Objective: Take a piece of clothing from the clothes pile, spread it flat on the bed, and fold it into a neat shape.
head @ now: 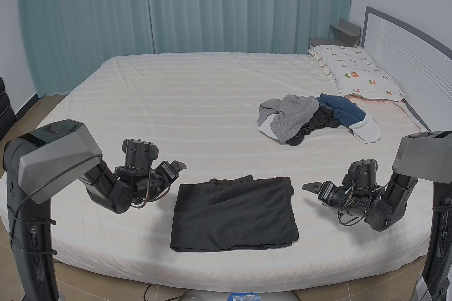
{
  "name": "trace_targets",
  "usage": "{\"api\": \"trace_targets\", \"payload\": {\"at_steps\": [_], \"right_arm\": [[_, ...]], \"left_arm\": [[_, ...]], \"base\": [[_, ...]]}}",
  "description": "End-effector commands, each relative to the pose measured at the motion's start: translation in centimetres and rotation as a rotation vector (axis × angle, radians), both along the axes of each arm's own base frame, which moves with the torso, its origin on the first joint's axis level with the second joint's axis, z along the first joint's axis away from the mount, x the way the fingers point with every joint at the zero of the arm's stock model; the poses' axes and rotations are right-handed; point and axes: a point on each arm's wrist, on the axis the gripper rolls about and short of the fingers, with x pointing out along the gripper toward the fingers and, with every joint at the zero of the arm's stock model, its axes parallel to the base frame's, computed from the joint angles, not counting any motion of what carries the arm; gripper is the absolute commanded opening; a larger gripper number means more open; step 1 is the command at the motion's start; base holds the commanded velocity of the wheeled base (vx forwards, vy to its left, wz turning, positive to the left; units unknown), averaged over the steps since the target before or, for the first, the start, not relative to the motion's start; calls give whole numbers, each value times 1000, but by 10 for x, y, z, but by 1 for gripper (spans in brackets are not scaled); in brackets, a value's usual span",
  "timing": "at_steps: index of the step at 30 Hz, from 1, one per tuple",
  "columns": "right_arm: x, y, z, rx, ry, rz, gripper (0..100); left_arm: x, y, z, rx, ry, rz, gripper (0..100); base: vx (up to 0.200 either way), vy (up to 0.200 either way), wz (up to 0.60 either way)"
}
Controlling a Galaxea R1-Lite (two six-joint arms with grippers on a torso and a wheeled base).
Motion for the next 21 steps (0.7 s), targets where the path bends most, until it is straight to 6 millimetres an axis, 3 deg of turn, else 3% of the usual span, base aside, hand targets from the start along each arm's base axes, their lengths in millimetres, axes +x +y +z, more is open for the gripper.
{"api": "trace_targets", "payload": {"at_steps": [1,3,16,17,21], "right_arm": [[3,0,-5,-2,7,-1,100],[4,0,-6,-3,7,-2,100],[5,-3,-4,-19,-13,-6,100],[5,-3,-3,-18,-17,-6,100],[8,-2,-1,-17,-46,-3,100]], "left_arm": [[21,-19,-37,76,27,-14,100],[24,-23,-46,89,30,-19,100],[27,-38,-43,91,3,-34,100],[27,-38,-43,91,3,-34,0],[27,-38,-44,94,3,-27,0]], "base": [[0,0,0],[0,0,0],[0,0,0],[0,0,0],[0,0,0]]}}
